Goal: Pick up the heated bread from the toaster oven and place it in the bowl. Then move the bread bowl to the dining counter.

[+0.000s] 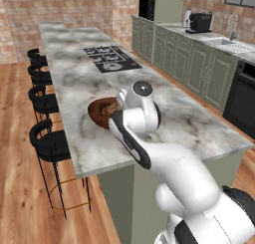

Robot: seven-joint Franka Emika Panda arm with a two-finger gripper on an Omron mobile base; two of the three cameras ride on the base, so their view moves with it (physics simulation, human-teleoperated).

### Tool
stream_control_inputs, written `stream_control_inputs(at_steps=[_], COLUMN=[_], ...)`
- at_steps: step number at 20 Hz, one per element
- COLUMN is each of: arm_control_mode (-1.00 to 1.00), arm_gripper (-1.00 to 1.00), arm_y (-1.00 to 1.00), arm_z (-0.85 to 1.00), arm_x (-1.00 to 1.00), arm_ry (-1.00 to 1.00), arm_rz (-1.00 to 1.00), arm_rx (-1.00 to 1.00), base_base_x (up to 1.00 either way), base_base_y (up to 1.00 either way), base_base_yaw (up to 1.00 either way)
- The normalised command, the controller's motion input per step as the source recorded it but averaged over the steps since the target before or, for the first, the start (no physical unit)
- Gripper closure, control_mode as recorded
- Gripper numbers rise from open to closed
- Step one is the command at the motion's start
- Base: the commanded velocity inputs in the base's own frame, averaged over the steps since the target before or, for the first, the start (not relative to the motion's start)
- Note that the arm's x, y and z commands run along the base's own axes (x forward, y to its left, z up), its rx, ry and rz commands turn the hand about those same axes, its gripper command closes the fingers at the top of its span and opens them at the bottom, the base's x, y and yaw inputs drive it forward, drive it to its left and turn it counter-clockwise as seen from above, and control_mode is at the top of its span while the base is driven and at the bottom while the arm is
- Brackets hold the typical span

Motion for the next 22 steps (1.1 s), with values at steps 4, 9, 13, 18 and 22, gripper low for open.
stream_control_inputs(at_steps=[4,9,13,18,22], arm_control_mode=[-1.00,-1.00,-1.00,-1.00,-1.00], arm_gripper=[1.00,-1.00,-1.00,-1.00,-1.00], arm_y=[0.00,0.00,-0.04,-0.31,-0.63], arm_z=[-0.45,0.00,0.18,0.36,0.44], arm_x=[0.32,0.00,-0.32,-0.96,-1.00], arm_ry=[-0.01,0.00,0.00,0.00,-0.06], arm_rz=[0.00,-0.01,-0.01,-0.02,0.00], arm_rx=[-0.05,0.00,0.00,0.01,0.08], base_base_x=[0.00,0.00,0.00,0.00,0.00], base_base_y=[0.00,0.00,0.00,0.00,0.00], base_base_yaw=[0.00,0.00,0.00,0.00,0.00])
